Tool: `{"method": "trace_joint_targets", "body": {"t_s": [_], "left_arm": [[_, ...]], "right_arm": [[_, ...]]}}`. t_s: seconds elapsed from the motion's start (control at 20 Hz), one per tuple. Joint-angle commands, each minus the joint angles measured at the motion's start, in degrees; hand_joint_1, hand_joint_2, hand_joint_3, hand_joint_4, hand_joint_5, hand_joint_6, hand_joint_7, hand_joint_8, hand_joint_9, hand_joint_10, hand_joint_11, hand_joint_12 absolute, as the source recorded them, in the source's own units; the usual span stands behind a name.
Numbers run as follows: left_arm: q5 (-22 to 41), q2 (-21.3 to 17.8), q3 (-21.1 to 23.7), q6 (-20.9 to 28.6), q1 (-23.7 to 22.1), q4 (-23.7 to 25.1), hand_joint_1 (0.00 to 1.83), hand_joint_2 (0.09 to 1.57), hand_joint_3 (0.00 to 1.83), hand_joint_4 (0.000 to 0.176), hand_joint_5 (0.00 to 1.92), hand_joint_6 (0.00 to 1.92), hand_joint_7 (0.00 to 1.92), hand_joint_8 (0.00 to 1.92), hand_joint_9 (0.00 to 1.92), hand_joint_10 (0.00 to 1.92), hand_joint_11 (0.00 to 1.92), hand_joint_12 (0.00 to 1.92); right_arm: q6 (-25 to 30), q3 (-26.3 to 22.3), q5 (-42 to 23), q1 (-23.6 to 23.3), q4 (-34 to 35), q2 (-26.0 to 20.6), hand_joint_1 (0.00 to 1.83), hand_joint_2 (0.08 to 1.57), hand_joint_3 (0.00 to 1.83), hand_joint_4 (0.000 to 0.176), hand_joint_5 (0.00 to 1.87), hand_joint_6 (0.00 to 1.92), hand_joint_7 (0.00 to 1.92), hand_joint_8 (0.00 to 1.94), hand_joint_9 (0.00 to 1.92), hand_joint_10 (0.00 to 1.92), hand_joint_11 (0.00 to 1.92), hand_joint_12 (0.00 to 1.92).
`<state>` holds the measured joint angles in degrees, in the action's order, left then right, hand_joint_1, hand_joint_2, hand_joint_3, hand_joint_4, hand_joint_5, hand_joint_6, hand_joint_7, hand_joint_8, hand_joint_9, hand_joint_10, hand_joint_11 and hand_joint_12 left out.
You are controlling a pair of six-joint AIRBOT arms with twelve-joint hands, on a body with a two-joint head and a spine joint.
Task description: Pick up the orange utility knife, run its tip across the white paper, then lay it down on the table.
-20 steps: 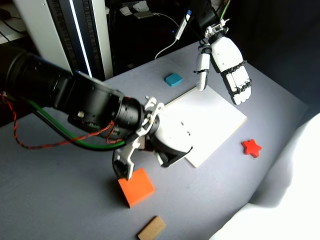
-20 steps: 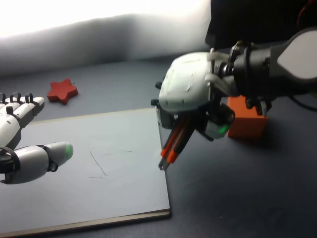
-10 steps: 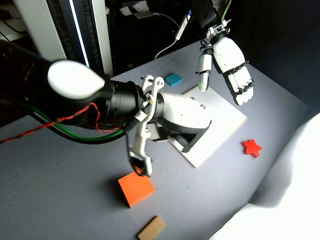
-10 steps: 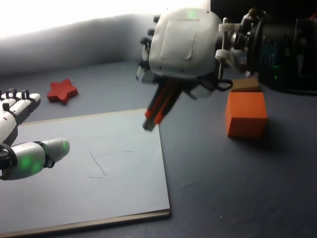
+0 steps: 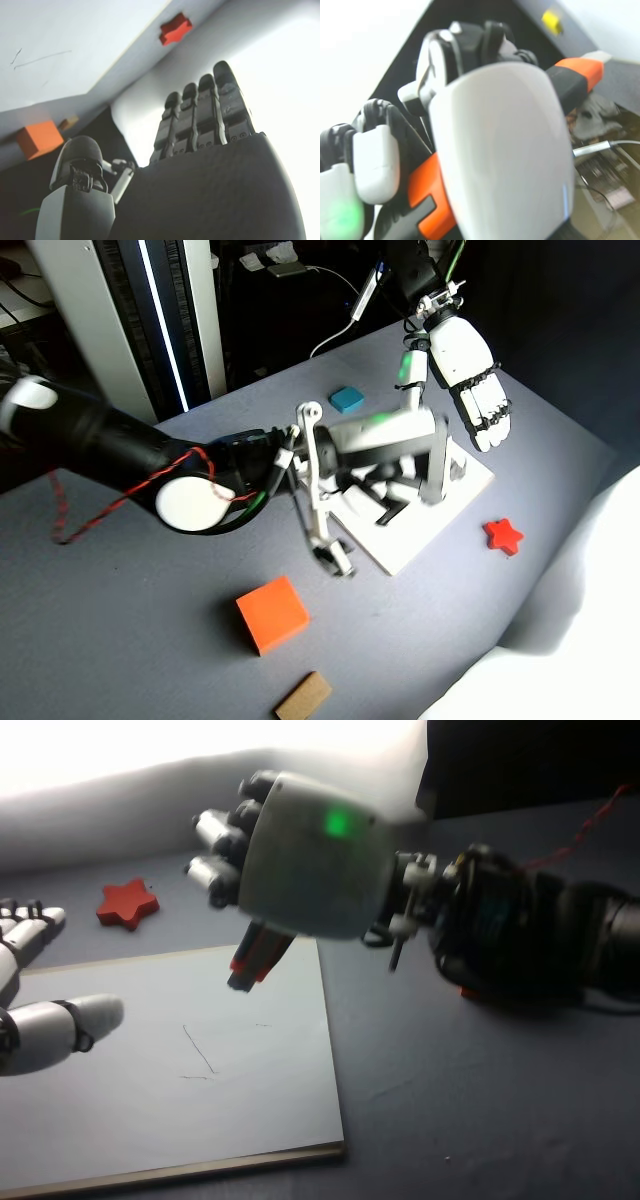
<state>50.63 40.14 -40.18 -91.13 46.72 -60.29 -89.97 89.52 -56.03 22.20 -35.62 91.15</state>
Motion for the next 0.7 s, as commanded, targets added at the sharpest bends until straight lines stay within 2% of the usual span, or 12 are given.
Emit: {"method": "trace_joint_targets", "body": {"t_s": [0.0,0.1,0.25,0.4,0.55,0.65], "left_arm": [[5.35,-0.27,-0.6,0.44,-0.06,2.48,0.0,1.23,0.0,0.0,0.01,0.0,0.02,0.0,0.0,0.0,0.0,0.21],[5.35,-0.27,-1.75,1.24,0.61,2.48,0.0,1.23,0.0,0.0,0.01,0.0,0.02,0.0,0.01,0.0,0.0,0.23],[5.35,-0.28,-3.71,2.26,1.47,2.47,0.0,1.23,0.0,0.0,0.03,0.0,0.04,0.0,0.03,0.01,0.0,0.29],[5.35,-0.28,-5.39,2.39,1.7,2.49,0.0,1.23,0.0,0.0,0.05,0.01,0.06,0.01,0.05,0.01,0.0,0.32],[5.27,-0.27,-5.62,2.15,1.94,2.49,0.0,1.23,0.0,0.0,0.02,0.0,0.04,0.0,0.01,0.0,0.0,0.2],[5.02,-0.2,-5.65,1.9,2.17,2.49,0.0,1.23,0.0,0.0,0.03,0.0,0.05,0.0,0.02,0.01,0.0,0.25]], "right_arm": [[-2.38,0.46,-8.01,-0.1,1.66,0.31,1.51,0.9,0.94,0.176,1.53,1.92,1.84,1.94,1.92,1.92,1.92,1.92],[-4.92,2.85,-11.77,0.58,0.01,3.23,1.52,0.89,0.93,0.176,1.51,1.92,1.83,1.94,1.92,1.92,1.92,1.92],[-7.27,6.3,-13.23,0.67,-0.08,7.23,1.51,0.9,0.93,0.176,1.55,1.92,1.84,1.94,1.92,1.92,1.92,1.92],[-9.26,11.34,-14.82,0.63,-0.09,11.93,1.52,0.91,0.93,0.176,1.49,1.92,1.82,1.94,1.92,1.92,1.92,1.92],[-9.41,14.86,-15.2,1.13,-0.05,15.0,1.53,0.91,0.95,0.176,1.51,1.92,1.82,1.94,1.92,1.92,1.92,1.92],[-9.29,17.31,-15.31,1.74,0.14,17.05,1.53,0.91,0.95,0.176,1.54,1.92,1.84,1.94,1.92,1.92,1.92,1.92]]}}
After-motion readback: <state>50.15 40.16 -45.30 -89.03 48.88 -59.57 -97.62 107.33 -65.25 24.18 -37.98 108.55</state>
